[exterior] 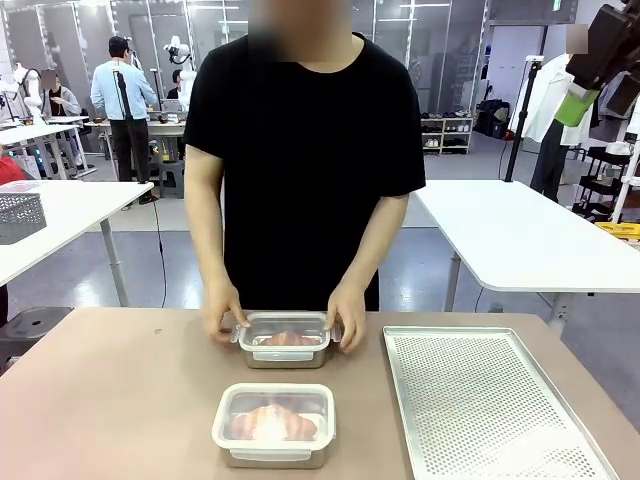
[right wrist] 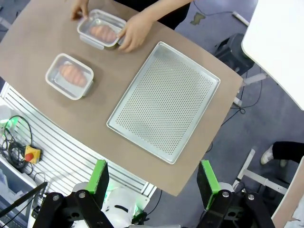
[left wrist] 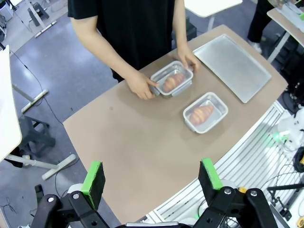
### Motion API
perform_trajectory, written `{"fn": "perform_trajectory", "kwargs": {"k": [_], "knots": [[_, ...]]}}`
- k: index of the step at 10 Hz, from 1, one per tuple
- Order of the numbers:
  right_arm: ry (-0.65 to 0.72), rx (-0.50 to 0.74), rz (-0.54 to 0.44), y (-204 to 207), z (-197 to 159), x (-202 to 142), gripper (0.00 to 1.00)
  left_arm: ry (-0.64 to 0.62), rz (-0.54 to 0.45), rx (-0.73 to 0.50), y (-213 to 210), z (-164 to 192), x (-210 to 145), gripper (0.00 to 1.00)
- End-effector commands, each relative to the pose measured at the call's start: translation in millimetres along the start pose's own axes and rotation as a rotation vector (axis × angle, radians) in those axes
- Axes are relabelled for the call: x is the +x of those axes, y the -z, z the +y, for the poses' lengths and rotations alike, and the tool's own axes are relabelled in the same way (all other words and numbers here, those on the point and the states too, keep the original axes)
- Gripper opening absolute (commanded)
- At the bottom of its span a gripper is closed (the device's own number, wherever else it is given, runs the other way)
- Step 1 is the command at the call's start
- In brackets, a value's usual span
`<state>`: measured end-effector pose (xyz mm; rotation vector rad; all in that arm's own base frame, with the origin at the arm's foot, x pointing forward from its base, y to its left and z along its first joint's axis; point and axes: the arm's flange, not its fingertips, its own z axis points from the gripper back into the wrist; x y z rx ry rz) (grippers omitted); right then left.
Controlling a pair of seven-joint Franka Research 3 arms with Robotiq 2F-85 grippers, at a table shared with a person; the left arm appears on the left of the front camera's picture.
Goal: Place the bread into the airtight container.
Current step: Pick up a Butter Roll and place it into an empty Airtight Container.
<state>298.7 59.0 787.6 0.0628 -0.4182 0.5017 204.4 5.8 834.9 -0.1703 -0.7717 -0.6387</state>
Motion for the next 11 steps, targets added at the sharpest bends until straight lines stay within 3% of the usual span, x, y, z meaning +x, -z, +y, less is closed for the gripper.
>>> {"fn": "perform_trajectory", "kwargs": {"k": [1, 11], "knots": [[-0.010, -0.003, -0.001, -0.5, -1.9, -2.8, 0.93, 0.006, -0.003, -0.006, -0.7, -1.0, 0.8, 1.00], [-0.010, -0.003, -0.001, -0.5, -1.9, -2.8, 0.93, 0.006, -0.003, -0.006, -0.7, -1.0, 0.8, 1.00]]}}
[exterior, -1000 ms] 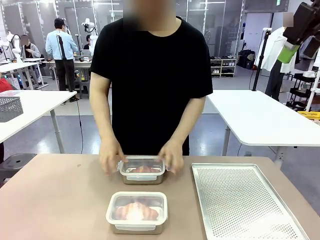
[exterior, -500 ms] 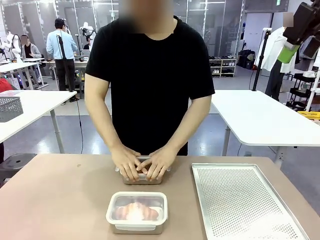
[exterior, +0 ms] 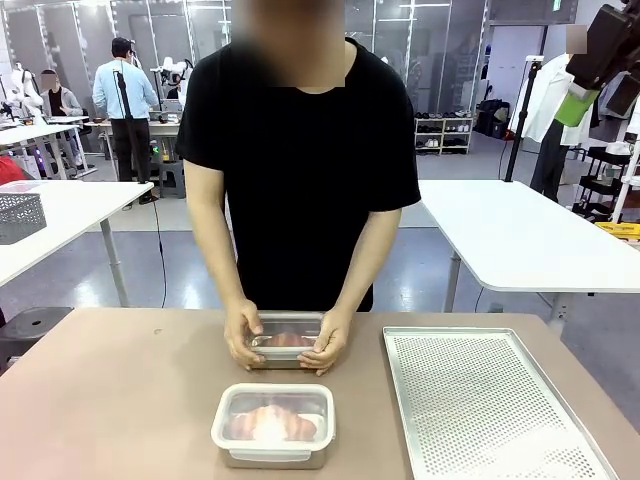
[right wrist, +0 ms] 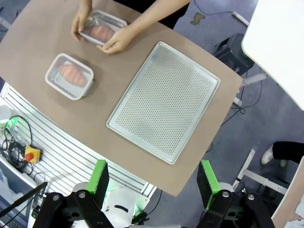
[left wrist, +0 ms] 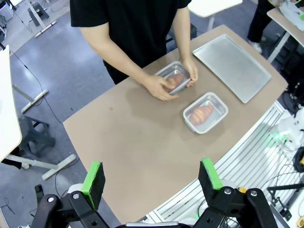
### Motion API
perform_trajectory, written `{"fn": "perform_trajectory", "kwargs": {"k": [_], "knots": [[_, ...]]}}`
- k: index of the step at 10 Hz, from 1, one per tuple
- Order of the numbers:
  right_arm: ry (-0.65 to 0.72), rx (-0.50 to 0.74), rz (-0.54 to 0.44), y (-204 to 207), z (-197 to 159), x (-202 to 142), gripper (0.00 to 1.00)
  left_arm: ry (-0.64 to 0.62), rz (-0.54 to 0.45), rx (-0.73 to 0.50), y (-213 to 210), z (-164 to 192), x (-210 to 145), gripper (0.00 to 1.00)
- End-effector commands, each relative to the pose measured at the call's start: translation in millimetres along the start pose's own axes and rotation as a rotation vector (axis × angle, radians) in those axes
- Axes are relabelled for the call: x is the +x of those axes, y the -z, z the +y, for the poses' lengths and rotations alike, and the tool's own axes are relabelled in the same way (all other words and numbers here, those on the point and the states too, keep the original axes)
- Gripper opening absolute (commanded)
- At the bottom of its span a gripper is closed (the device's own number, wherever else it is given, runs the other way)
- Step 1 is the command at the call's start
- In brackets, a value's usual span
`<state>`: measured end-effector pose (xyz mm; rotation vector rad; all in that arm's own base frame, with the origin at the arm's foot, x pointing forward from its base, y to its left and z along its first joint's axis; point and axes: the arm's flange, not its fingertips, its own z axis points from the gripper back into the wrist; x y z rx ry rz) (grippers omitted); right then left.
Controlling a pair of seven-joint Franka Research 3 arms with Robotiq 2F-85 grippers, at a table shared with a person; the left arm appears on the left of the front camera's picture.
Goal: Place the bread into the airtight container.
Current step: Pick up a Butter Roll and place it into an empty Airtight Container.
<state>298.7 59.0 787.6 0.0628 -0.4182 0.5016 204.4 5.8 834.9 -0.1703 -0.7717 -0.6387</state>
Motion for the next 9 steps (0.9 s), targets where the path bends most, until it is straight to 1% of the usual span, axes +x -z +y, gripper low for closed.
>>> {"fn": "perform_trajectory", "kwargs": {"k": [1, 9], "knots": [[-0.010, -0.003, -0.001, -0.5, -1.8, -2.8, 0.93, 0.006, -0.003, -0.006, -0.7, -1.0, 0.8, 1.00], [-0.010, -0.003, -0.001, -0.5, -1.8, -2.8, 0.93, 0.006, -0.003, -0.006, -0.7, -1.0, 0.8, 1.00]]}}
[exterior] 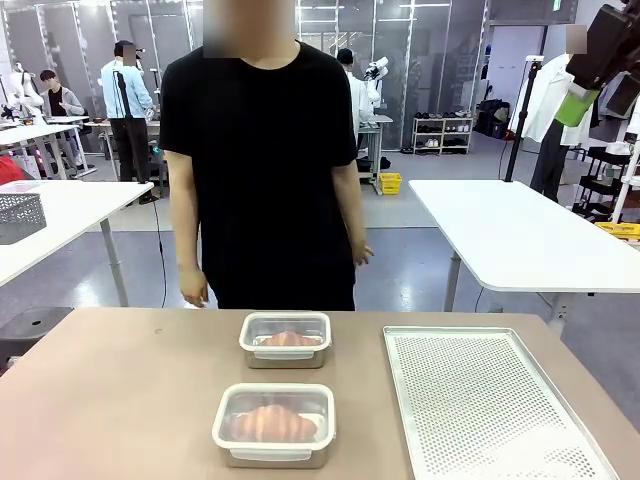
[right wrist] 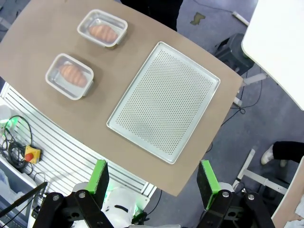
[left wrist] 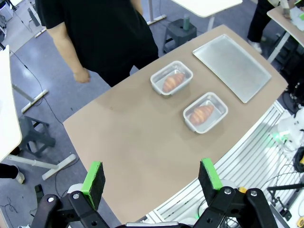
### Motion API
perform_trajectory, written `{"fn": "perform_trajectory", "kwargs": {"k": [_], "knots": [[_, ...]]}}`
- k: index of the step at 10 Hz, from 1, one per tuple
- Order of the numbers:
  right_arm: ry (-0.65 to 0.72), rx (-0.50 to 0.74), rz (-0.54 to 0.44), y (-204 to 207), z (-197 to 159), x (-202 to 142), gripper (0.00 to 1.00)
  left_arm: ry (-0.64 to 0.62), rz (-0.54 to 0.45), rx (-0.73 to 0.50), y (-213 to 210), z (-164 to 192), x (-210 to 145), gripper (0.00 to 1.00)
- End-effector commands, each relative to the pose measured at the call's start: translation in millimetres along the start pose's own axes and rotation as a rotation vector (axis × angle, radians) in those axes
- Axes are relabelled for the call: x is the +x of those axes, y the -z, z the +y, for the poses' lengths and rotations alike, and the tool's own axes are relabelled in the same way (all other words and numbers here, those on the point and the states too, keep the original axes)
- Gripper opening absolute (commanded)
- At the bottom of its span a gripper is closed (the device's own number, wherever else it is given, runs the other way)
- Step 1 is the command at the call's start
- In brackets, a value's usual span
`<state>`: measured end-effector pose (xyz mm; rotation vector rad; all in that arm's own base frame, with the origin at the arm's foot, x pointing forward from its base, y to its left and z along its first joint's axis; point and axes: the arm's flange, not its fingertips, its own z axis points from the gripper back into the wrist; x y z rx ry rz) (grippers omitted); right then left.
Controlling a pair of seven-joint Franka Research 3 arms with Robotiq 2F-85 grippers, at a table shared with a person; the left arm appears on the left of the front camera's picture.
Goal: Place the bread into the airtight container.
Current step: Pick up a Butter Roll and place it into an empty Airtight Container.
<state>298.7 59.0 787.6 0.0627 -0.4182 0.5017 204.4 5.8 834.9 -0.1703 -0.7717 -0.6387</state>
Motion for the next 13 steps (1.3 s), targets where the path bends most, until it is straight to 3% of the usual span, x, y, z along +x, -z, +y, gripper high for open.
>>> {"fn": "perform_trajectory", "kwargs": {"k": [1, 13], "knots": [[-0.010, -0.003, -0.001, -0.5, -1.8, -2.8, 0.93, 0.006, -0.003, -0.006, -0.7, -1.0, 0.8, 1.00], [-0.010, -0.003, -0.001, -0.5, -1.8, -2.8, 0.93, 0.006, -0.003, -0.006, -0.7, -1.0, 0.8, 1.00]]}}
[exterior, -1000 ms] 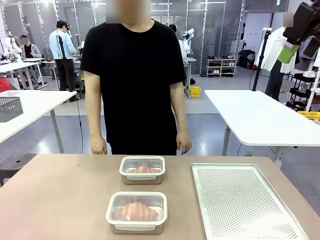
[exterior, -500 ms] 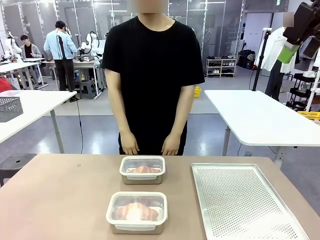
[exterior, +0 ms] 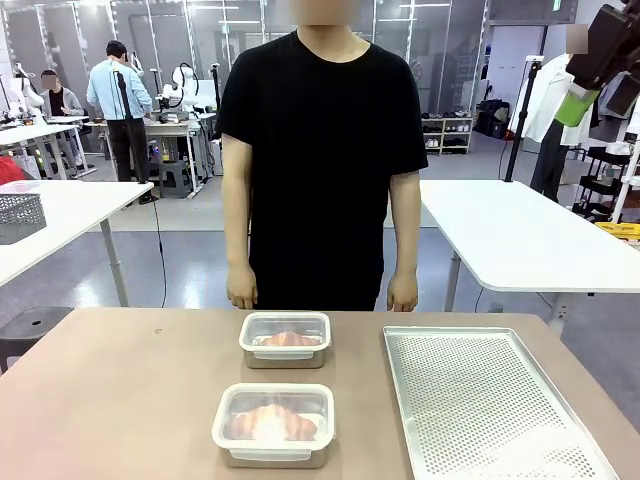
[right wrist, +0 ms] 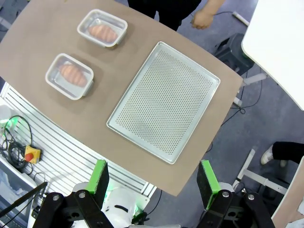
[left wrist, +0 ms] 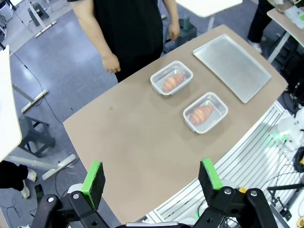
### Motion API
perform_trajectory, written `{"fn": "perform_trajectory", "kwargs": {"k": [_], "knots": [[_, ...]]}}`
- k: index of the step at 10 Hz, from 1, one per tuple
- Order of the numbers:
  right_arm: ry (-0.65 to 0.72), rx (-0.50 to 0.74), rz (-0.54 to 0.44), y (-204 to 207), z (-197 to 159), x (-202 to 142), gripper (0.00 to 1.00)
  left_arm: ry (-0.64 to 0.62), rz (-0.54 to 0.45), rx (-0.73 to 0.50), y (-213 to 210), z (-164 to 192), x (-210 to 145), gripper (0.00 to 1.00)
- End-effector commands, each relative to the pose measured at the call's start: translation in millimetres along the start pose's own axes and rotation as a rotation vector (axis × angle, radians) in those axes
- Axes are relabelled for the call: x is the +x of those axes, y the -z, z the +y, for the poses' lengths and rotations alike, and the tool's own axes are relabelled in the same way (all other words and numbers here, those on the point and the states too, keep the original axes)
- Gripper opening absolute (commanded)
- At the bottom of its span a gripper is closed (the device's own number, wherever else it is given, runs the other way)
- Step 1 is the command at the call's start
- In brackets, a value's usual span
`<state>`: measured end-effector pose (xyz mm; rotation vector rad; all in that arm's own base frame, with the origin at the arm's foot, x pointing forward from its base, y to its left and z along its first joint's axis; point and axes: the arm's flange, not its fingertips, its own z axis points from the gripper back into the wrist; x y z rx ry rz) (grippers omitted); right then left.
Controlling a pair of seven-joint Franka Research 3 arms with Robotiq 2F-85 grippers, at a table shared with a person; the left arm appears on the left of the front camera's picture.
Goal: Place the bread into the airtight container.
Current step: Pick up a Butter Roll and place it into an empty Airtight Container.
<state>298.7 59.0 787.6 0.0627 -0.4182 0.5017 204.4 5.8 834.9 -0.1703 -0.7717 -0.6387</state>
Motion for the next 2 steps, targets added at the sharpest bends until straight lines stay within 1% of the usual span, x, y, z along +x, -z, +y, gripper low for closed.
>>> {"fn": "perform_trajectory", "kwargs": {"k": [1, 2], "knots": [[-0.010, -0.003, -0.001, -0.5, -1.8, -2.8, 0.93, 0.006, -0.003, -0.006, -0.7, -1.0, 0.8, 1.00], [-0.010, -0.003, -0.001, -0.5, -1.8, -2.8, 0.93, 0.006, -0.003, -0.006, -0.7, -1.0, 0.8, 1.00]]}}
